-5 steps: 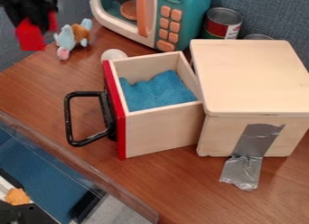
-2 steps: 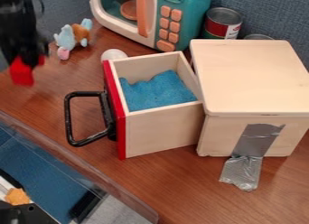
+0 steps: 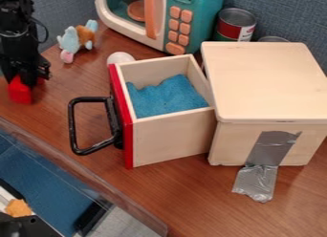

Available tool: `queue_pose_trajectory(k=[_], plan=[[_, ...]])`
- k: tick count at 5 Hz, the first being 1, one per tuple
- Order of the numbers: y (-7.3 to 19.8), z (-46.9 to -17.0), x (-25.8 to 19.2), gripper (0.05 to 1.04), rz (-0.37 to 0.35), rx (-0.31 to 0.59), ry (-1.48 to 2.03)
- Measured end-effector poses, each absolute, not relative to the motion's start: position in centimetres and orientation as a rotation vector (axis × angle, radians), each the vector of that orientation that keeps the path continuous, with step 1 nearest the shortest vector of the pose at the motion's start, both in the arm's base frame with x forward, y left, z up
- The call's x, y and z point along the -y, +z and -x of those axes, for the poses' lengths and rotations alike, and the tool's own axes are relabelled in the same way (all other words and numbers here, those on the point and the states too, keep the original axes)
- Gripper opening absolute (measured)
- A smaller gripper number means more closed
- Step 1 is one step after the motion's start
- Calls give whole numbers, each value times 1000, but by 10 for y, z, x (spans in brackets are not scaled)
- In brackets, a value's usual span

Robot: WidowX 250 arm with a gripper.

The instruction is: Take red object places on left side the table

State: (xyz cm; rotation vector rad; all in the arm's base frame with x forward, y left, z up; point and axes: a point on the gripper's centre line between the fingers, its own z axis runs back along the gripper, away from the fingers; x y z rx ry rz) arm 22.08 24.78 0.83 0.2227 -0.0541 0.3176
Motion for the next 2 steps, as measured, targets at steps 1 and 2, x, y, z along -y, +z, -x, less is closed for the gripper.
queue_pose_trajectory(k=[1,2], plan=[[6,-221,-244,650,-215,32,308],[42,-217,-233,928,-170,41,334]])
